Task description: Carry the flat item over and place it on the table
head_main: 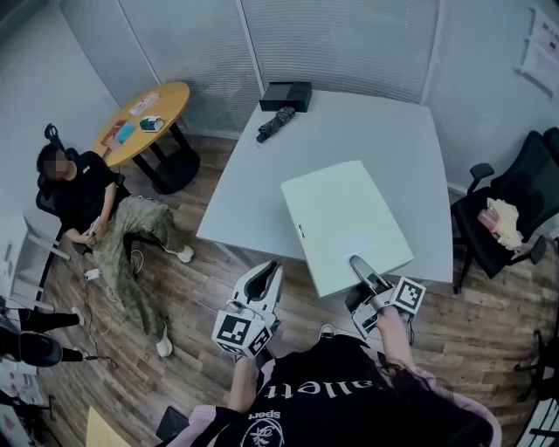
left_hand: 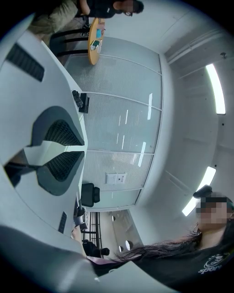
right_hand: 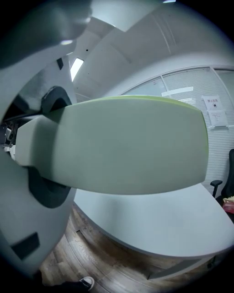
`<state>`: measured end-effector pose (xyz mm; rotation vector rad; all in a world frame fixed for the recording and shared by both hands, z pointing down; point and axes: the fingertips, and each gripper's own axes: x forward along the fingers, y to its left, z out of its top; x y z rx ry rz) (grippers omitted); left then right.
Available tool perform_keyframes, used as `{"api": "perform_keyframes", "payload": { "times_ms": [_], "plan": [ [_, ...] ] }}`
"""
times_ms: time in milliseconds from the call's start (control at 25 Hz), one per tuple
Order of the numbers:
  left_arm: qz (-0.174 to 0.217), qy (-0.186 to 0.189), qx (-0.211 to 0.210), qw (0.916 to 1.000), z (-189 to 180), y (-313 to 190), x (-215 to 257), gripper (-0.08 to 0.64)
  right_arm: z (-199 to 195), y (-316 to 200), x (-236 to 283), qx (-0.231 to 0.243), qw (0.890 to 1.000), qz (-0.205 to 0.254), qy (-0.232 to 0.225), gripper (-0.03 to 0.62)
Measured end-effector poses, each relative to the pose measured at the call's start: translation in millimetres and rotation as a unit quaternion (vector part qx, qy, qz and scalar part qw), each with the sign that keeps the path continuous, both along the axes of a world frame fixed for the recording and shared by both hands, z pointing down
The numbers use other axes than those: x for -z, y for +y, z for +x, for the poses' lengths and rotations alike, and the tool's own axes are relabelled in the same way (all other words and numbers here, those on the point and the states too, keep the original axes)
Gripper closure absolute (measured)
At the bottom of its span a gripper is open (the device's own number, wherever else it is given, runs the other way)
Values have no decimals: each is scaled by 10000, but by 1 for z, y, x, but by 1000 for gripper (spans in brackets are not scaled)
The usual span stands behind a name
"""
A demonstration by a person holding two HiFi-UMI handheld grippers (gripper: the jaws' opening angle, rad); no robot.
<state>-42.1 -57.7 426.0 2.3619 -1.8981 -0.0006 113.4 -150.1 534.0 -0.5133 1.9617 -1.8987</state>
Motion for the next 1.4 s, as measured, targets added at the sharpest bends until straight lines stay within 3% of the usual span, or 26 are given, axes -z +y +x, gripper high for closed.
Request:
{"api": "perform_keyframes", "payload": {
  "times_ms": [400, 800, 1400],
  "plan": [
    [-158, -291, 72, 9994, -13, -43, -3, 505, -15, -42, -16, 123, 9997, -138, 138, 308],
    [-137, -213, -101, 9996, -52, -101, -6, 505, -50, -93, -23, 2, 9994, -173, 283, 308],
    [-201, -79, -580, 9981, -164, -211, -8, 505, -142, -217, -43, -568, 9951, -420, 685, 307]
  ]
}}
